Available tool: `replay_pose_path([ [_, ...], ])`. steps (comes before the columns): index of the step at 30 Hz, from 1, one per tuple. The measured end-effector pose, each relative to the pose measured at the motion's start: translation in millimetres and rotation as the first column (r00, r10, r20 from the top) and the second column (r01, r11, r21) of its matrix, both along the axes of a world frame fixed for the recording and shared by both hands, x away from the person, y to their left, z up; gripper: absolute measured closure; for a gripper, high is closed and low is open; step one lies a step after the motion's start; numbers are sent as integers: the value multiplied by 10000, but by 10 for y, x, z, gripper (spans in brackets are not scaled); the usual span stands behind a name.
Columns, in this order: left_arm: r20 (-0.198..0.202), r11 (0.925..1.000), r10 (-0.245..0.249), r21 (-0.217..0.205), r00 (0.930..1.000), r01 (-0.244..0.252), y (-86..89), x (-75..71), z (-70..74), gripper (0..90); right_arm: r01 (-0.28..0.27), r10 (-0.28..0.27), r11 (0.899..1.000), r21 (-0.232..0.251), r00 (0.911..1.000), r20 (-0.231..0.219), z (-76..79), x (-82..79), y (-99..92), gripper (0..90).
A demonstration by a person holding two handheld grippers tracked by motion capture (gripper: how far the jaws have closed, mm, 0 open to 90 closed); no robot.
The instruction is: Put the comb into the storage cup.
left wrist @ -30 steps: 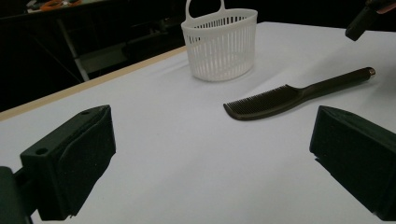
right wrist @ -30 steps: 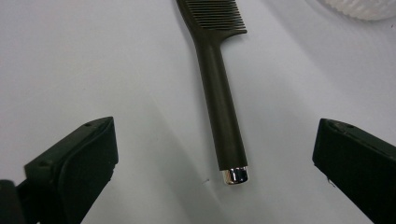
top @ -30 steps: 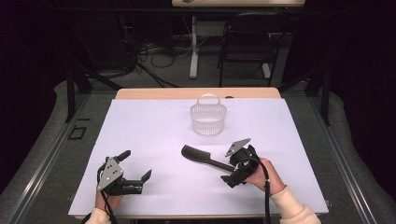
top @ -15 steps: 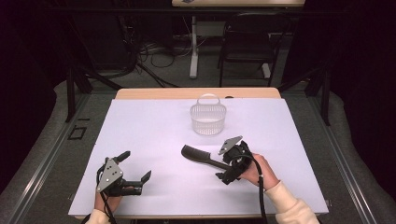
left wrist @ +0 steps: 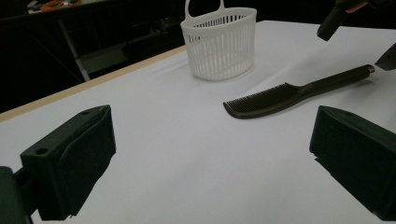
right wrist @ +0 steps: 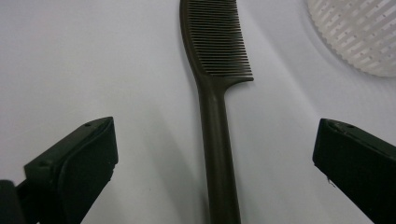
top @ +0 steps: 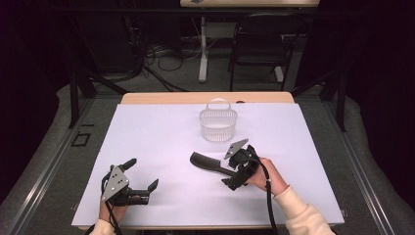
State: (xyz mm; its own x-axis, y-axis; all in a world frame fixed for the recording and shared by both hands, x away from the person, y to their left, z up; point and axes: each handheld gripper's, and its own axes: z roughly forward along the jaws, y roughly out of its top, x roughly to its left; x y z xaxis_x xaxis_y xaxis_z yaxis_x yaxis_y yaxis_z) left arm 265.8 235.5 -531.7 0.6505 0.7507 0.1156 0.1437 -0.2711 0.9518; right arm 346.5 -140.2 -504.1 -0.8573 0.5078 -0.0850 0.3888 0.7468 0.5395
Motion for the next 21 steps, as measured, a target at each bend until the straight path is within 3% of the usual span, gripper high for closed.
replay_pose_path([
  [10,-26,10000,8,12,10000,-8,-12,-5,-1,2,-79,79,9999,-62,10000,-39,-25,60,75,0],
  [17,-31,10000,57,-5,10000,-57,1,-3,-5,3,-326,324,9984,-457,9995,-40,-28,80,109,1],
  [21,-43,10000,59,17,10000,-59,-4,-1,-6,3,-392,388,9969,-684,9992,-76,5,93,133,57],
])
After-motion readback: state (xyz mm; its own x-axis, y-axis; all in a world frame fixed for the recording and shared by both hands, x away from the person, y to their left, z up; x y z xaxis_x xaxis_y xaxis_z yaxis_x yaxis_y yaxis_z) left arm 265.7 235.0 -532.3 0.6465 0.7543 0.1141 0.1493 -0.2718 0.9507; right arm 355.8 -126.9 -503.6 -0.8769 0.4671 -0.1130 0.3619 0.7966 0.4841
